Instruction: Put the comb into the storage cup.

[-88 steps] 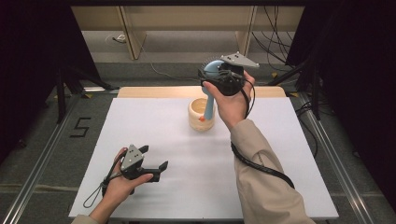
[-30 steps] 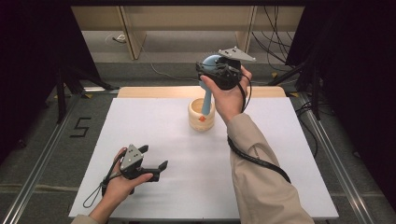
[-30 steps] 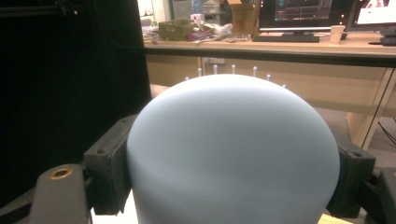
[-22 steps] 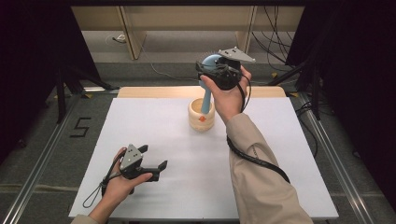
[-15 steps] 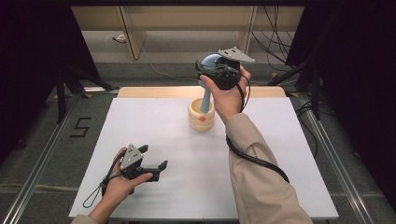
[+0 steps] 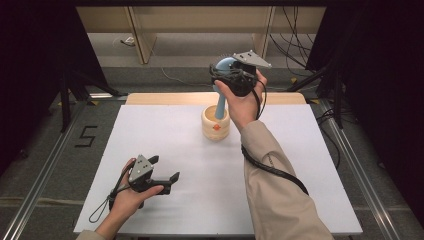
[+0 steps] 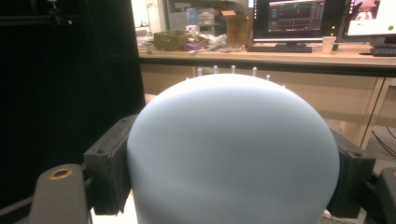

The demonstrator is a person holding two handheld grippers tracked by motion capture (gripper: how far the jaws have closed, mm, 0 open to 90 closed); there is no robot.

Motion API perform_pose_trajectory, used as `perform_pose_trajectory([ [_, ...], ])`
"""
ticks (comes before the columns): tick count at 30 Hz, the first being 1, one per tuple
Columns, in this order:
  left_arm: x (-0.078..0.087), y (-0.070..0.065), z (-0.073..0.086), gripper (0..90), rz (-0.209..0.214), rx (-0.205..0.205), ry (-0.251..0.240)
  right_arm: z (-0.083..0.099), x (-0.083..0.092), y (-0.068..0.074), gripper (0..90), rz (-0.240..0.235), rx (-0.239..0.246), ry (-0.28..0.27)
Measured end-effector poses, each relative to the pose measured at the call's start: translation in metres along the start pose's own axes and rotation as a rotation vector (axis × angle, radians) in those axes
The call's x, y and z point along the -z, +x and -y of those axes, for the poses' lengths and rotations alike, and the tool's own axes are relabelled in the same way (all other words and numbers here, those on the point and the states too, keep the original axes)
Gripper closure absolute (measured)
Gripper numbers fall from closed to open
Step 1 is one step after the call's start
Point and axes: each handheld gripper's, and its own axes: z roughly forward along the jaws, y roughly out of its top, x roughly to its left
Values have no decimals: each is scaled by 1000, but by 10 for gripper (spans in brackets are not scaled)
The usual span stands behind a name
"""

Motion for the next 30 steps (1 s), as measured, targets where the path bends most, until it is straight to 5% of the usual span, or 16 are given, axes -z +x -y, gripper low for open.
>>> perform_pose_trajectory([
  [30,0,0,0,55,1,1,2,8,-12,-1,210,-1,-1,-21],
])
